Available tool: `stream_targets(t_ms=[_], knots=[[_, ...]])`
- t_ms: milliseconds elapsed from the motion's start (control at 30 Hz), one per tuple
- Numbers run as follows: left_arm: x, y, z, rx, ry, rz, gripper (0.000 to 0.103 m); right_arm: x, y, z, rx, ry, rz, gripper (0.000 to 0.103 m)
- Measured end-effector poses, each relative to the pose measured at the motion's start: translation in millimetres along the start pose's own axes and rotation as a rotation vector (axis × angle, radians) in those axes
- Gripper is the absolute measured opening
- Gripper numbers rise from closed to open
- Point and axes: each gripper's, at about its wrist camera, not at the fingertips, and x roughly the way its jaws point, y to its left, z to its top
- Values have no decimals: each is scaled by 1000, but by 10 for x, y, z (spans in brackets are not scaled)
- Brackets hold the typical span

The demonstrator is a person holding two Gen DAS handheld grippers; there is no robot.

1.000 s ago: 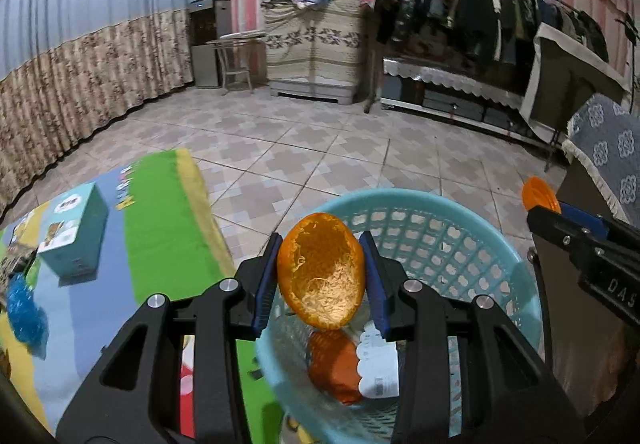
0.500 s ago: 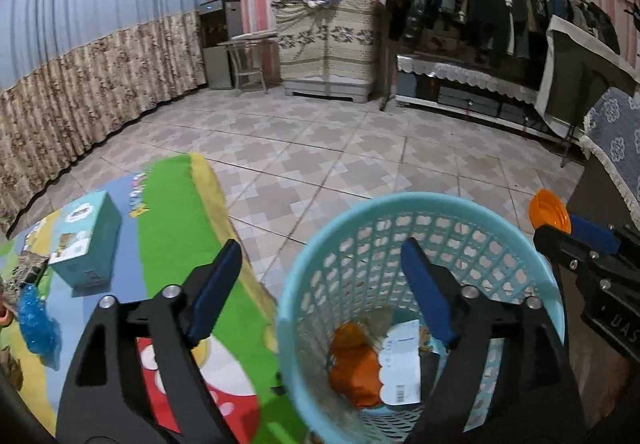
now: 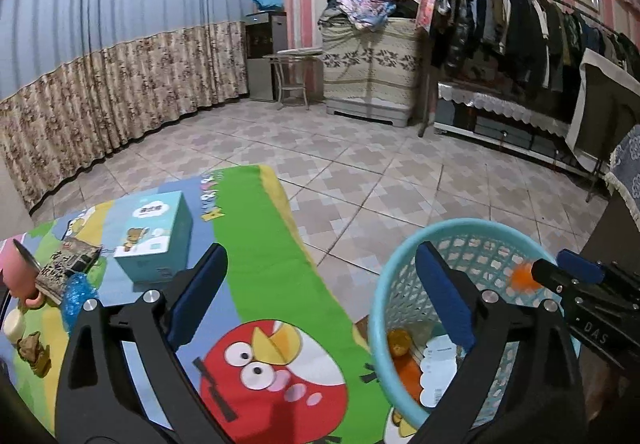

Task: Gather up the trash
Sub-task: 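Open the left tool to drop the peel while the right tool releases the orange lid, then move both open tools back over the mat toward the blue plastic bag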

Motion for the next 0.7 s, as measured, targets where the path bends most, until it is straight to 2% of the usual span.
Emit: stream_targets(t_ms=[33, 200, 267, 700], knots=[[-9, 22, 3, -4, -2, 2, 93, 2, -14, -2, 7, -6, -8, 69], [-42, 114, -9, -15, -5, 10, 93, 11, -25, -5, 26, -5, -9, 77], [-62, 146, -21, -16, -8, 16, 93, -22, -14, 9, 28, -24, -27, 86], [-380, 425, -102, -31, -46, 64, 97, -233, 210, 81, 4, -59, -6, 88]])
